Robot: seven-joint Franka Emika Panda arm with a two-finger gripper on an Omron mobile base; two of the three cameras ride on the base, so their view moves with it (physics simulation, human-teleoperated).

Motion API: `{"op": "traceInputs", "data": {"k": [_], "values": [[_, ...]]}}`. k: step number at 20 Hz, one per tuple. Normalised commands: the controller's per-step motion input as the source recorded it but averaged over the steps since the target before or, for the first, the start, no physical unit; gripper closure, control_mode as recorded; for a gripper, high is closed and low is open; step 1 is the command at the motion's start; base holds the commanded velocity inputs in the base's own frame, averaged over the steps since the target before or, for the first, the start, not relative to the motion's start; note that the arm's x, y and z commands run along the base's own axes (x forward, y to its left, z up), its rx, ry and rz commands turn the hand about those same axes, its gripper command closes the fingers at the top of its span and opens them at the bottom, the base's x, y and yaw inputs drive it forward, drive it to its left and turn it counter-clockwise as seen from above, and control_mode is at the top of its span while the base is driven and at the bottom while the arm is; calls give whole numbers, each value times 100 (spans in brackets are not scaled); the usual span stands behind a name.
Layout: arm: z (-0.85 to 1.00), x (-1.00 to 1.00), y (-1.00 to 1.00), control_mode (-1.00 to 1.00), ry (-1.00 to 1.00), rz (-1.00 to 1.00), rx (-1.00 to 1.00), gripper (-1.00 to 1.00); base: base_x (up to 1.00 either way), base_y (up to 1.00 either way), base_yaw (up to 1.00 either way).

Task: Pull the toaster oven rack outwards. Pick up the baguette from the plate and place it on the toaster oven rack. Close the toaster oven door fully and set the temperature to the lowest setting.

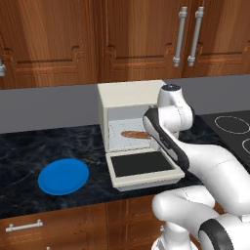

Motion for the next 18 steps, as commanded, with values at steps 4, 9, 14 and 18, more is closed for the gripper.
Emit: {"op": "traceInputs", "data": {"k": [4,9,14,18], "values": [[0,-26,-2,-100,0,-55,20,-100,0,0,0],[0,-18,0,-100,-6,-47,18,-100,0,0,0],[-12,-11,0,-100,0,-32,3,-100,0,0,0],[-28,-5,0,-100,0,-20,0,-100,0,0,0]]}}
